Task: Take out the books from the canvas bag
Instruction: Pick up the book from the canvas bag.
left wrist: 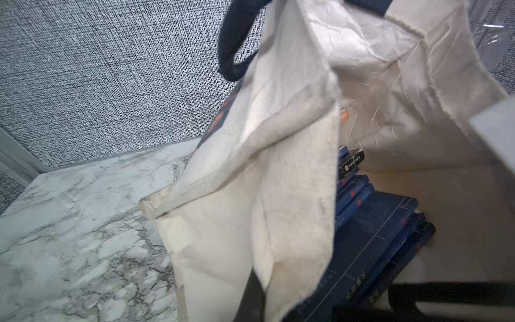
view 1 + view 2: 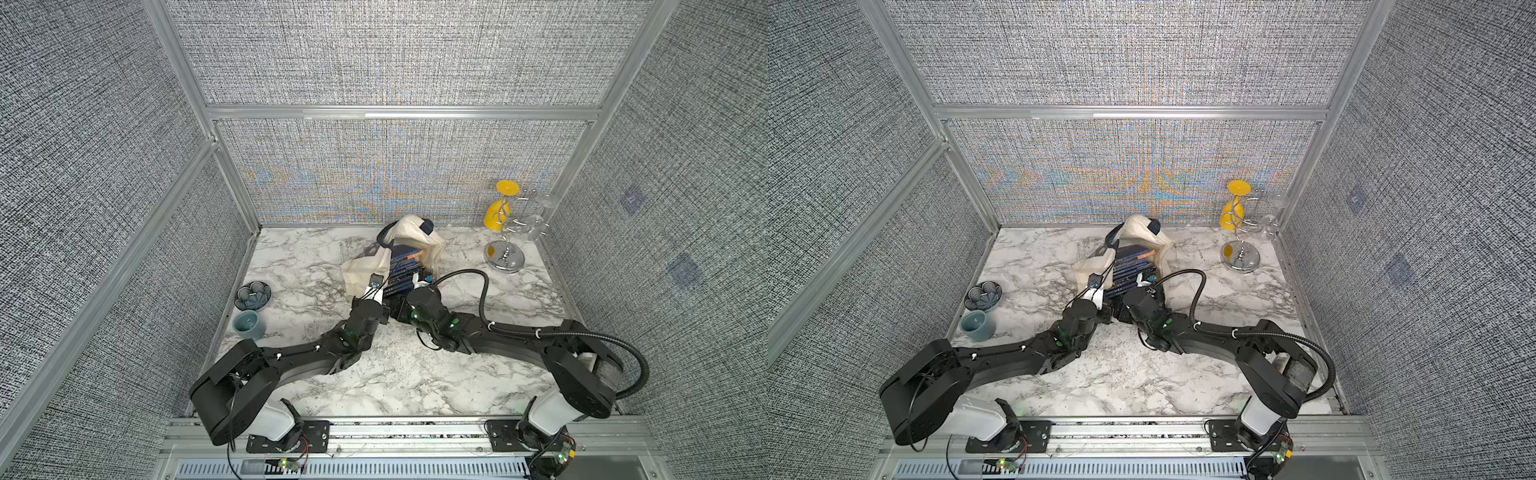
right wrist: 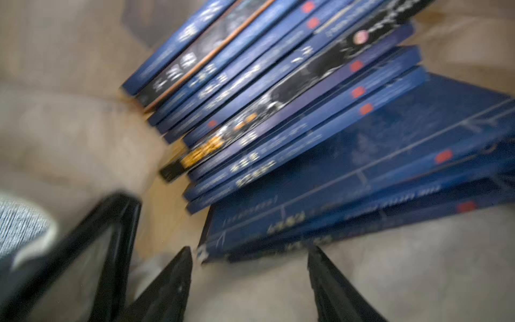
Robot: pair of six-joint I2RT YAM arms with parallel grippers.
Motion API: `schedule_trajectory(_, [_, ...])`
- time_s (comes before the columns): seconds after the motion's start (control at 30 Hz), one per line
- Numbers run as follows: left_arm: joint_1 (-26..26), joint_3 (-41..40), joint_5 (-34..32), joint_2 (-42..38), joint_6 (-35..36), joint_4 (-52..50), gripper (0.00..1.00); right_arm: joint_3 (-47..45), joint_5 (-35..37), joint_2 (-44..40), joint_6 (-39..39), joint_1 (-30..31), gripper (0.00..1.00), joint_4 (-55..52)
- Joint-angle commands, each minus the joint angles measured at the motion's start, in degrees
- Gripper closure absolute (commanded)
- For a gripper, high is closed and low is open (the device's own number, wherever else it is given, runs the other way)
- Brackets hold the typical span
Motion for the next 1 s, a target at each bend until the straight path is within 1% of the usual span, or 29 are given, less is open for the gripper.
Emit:
schedule_trajectory(0.0, [-0.23, -3.07, 1.02, 2.08, 3.42, 11.78, 1.00, -0.37, -1.71, 1.68, 3.75, -1.18, 0.37, 1.89])
schedule_trajectory(0.07, [-0.37, -3.55, 1.41, 3.22, 5.95, 13.99, 1.00, -0.99, -1.40, 2.56, 5.42, -1.95, 0.38, 1.83])
schedule_trajectory(0.13, [-0.50, -4.41, 1.41, 3.70, 7.00, 17.04, 1.00, -1.41, -1.64, 4.33, 6.43, -2.98, 0.41, 3.40])
schedule_trajectory(0.2, [-0.58, -5.24, 2.05, 4.57, 7.97, 20.84, 1.00, -0.66, -4.88, 6.13, 7.84, -4.26, 0.43, 3.82])
schedule_trajectory(0.27, [-0.49, -5.28, 3.40, 5.23, 8.22, 21.36, 1.00, -0.22, -6.43, 7.11, 8.69, -4.65, 0.46, 3.88])
schedule_trajectory(0.43, [-0.65, -5.84, 4.25, 7.42, 10.02, 23.82, 1.00, -0.32, -5.37, 9.30, 11.29, -5.38, 0.48, 5.93])
schedule_trajectory(0.53, [-0.65, -6.06, 4.06, 8.47, 11.78, 25.29, 1.00, 2.12, -5.82, 11.63, 10.91, -6.34, 0.53, 4.71])
schedule_trajectory(0.63, [-0.65, -6.37, 5.15, 8.00, 11.34, 25.64, 1.00, 2.29, -5.09, 12.23, 9.66, -6.77, 0.64, 6.60])
schedule_trajectory(0.7, [-0.65, -6.15, 6.64, 7.77, 11.47, 25.48, 1.00, 2.72, -3.36, 11.89, 8.71, -6.76, 0.67, 6.27])
schedule_trajectory(0.77, [-0.65, -5.73, 7.42, 7.79, 11.25, 25.48, 1.00, 2.96, -2.54, 11.95, 7.37, -6.76, 0.69, 8.12])
schedule_trajectory(0.83, [-0.65, -5.51, 8.03, 7.86, 11.26, 25.20, 1.00, 3.64, -2.44, 12.45, 6.06, -6.84, 0.74, 9.81])
schedule_trajectory(0.97, [-0.65, -6.21, 7.82, 8.02, 11.26, 26.67, 1.00, 3.78, -2.14, 13.18, 4.19, -7.02, 0.75, 15.22])
